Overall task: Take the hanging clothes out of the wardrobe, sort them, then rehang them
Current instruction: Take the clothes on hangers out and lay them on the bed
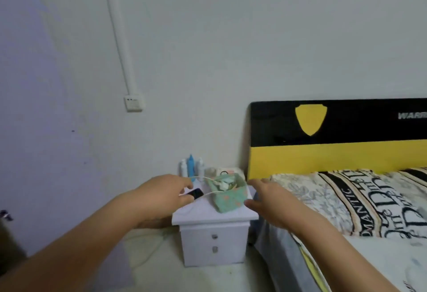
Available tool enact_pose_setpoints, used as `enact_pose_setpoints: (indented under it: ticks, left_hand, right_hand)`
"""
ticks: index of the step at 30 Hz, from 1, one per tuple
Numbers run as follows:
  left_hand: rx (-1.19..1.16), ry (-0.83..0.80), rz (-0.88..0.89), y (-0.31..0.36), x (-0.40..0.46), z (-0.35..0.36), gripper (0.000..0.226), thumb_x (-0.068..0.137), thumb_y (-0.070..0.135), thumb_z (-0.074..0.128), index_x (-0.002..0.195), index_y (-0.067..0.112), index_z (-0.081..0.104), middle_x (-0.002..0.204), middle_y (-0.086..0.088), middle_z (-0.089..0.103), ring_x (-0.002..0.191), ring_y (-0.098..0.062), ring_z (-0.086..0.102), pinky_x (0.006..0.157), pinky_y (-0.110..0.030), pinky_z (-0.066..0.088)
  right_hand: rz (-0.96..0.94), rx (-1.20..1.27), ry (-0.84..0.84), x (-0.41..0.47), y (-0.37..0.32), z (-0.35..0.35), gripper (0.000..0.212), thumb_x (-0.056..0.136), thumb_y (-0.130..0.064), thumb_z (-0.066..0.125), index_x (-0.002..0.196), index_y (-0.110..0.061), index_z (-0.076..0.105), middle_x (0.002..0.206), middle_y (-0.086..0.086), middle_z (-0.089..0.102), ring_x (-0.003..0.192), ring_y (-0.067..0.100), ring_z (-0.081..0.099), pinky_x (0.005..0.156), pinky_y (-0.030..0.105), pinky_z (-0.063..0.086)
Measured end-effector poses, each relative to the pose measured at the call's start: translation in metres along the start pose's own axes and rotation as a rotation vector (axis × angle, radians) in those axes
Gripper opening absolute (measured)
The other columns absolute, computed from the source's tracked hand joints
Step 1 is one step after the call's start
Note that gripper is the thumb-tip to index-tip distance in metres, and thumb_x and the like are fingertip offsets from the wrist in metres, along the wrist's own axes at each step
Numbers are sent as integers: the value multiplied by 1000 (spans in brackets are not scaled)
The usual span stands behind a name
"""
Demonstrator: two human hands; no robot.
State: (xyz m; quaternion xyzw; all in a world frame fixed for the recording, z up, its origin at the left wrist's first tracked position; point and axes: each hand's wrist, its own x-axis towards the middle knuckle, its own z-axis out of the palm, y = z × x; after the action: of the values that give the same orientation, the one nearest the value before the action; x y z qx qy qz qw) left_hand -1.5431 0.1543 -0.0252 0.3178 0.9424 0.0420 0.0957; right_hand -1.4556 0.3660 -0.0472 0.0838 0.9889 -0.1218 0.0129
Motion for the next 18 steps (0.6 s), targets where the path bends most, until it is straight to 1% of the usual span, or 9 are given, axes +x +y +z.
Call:
enact_pose_setpoints:
  ticks: [5,9,12,16,18]
  left_hand:
    - [-62,74,-236,-88,-41,-14,42,97,40,41,136,26,40,134,3,51,116,-14,52,93,-25,39]
    - [-114,148,-438,-146,-73,-20,45,96,42,41,139,28,35,136,4,48,119,-14,49,96,-26,39]
    - [-148,205,-586,-177,-97,-27,49,96,41,42,142,27,30,140,3,44,123,-14,46,99,-25,38]
    - [-163,315,-782,-208,-133,-33,52,95,40,45,143,26,30,137,2,48,117,-14,49,95,-23,39]
    - [-175,356,-868,-218,-154,-34,52,95,37,47,143,24,31,135,0,49,116,-15,50,97,-25,41]
  right_hand:
    - [-241,-40,-24,52,-88,-1,62,93,-43,48,147,-25,21,148,1,33,132,23,37,106,35,34]
    - [-471,-44,-73,93,-156,-2,66,95,-41,47,149,-26,14,152,3,24,138,23,27,110,34,29]
    - [-630,-62,-99,121,-204,-1,68,95,-43,46,150,-27,9,156,3,16,141,23,21,113,37,27]
    - [-825,-65,-130,149,-265,5,69,96,-43,46,150,-28,6,157,2,11,144,22,15,115,37,24]
    - [-915,-67,-154,156,-297,9,69,96,-42,45,150,-27,5,158,3,10,144,21,14,115,37,23]
